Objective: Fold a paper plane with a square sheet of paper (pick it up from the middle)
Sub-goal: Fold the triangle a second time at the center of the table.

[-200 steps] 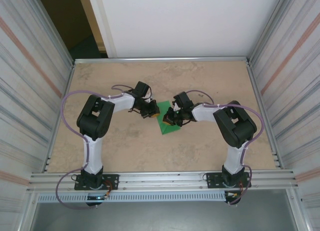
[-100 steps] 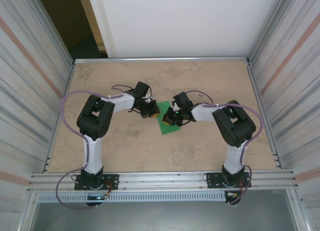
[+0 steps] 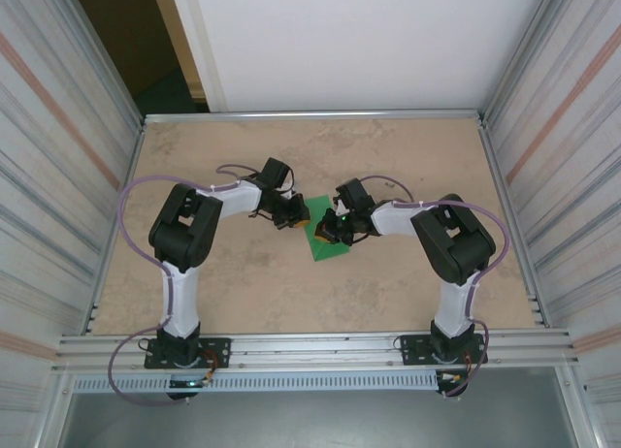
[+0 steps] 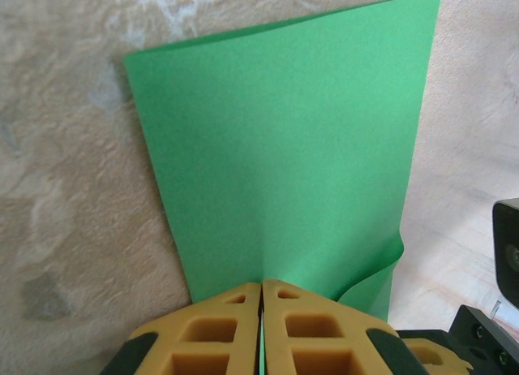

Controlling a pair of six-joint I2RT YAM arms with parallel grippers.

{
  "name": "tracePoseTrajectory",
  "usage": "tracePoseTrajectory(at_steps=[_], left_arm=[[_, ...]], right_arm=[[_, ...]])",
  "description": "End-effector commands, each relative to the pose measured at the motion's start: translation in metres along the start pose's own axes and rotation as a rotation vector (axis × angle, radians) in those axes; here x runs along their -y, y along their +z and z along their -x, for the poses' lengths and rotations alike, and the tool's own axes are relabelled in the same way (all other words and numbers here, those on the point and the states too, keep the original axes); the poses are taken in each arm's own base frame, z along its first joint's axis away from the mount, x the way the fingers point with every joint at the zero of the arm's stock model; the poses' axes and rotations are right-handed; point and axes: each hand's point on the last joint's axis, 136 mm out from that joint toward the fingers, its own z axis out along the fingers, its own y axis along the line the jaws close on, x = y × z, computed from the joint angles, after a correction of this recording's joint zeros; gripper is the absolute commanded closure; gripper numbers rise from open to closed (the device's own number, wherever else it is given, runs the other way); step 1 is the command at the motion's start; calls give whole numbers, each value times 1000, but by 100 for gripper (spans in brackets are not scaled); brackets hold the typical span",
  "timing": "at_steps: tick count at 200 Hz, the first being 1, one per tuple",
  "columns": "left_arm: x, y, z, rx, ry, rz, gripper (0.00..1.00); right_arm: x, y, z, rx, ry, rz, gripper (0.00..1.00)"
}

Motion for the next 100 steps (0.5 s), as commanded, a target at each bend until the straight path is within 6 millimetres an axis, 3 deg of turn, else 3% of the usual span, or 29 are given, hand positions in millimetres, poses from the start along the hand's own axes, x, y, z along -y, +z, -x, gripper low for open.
tracePoseTrajectory(at_steps=[1,100], left_arm=[[-20,9,-14,-51,-20,65,91],[-20,10,-15,-55,-20,64,91]], right_arm=[[-3,6,-1,-11,10,-2,100],[-7,7,-3,-27,-6,20,100]])
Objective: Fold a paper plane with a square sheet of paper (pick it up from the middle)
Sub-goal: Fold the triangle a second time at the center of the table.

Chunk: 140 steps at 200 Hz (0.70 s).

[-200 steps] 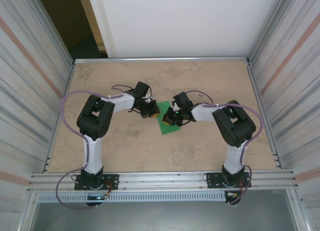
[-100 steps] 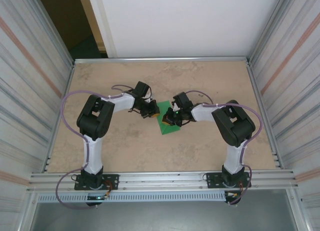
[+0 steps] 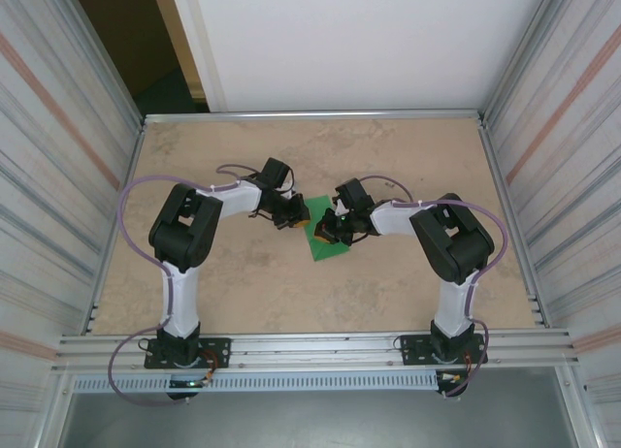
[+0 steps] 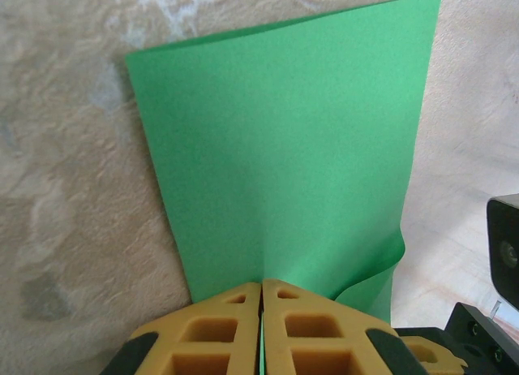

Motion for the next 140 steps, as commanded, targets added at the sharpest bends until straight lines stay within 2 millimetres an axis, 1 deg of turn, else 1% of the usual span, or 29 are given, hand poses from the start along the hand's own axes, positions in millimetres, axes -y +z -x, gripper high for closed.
tracePoseTrajectory(at_steps=[1,20,68,101,122,140], left_arm=[[-21,10,-15,-55,-21,64,91],[-20,9,-15,-53,-20,64,91],[-21,9,-15,-52,-21,65,91],[-20,8,-16,-51,-22,61,91],[-17,6,-15,-46,-19,57,91],[-13,1,-12,-37,-14,48,91]], right_arm=[[-6,6,-3,-21,-4,14,100],[-5,6,-3,-22,-4,10,100],[3,9,-3,-22,12,-23,100],[4,12,-4,-37,17,-26,100],[9,14,-5,-40,26,-42,100],[12,12,-5,-35,30,-57,95]])
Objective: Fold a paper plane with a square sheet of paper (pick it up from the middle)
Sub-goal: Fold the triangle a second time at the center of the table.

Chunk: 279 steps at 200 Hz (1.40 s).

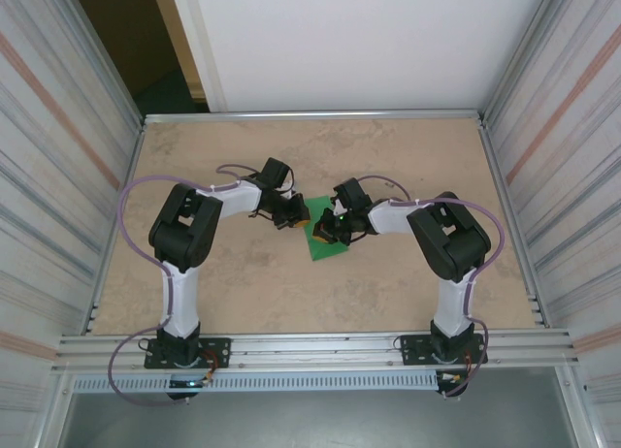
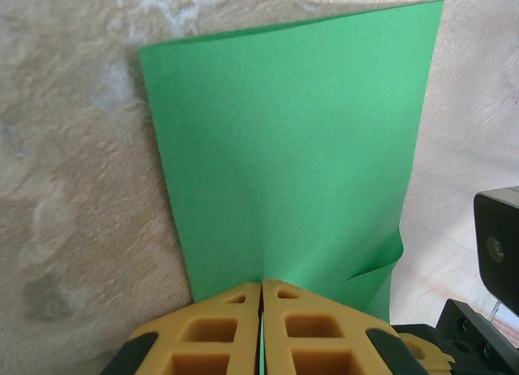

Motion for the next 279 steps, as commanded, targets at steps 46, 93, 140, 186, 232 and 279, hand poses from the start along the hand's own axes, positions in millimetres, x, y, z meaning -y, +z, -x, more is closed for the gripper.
tracePoseTrajectory(at_steps=[46,93,140,186,232,279], left_arm=[[-1,-42,16,90,-18,28,87],[-18,-83,30,203,-62,44,85],[-4,-83,14,180,-28,-40,86],[18,-64,-15,111,31,-84,89],[31,-38,-40,46,80,-81,92],[26,-21,-40,32,97,-14,96]], right_arm=[[15,2,-5,-10,39,-68,71],[12,-2,-5,-1,31,-59,53],[14,-3,-5,1,28,-71,67],[22,-3,-7,4,31,-95,78],[28,-3,-9,-2,31,-122,97],[29,-4,-10,-7,29,-131,100]])
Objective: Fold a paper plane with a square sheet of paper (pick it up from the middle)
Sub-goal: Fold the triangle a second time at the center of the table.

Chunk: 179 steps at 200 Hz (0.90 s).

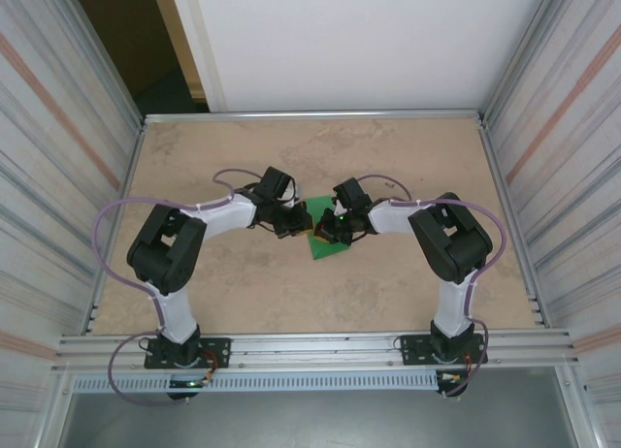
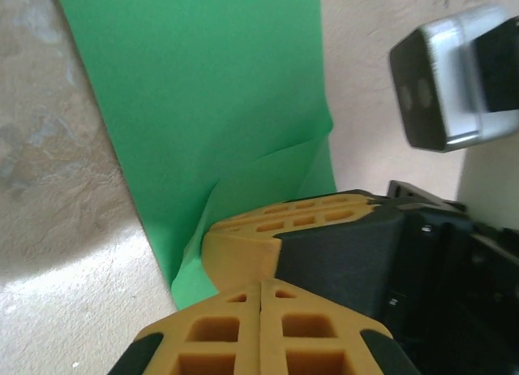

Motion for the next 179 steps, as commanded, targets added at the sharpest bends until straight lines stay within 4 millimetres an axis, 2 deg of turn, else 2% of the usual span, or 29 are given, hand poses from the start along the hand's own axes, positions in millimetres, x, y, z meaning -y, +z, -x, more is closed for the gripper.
tracePoseTrajectory(at_steps=[1,114,179], left_arm=[[-1,5,6,6,16,35,96],[-14,21,8,-10,61,133,100],[-30,29,5,-31,55,183,100]], right_arm=[[25,0,-10,-25,30,-94,100],[23,-1,-10,-24,27,-89,100],[16,-5,-8,-13,20,-67,100]])
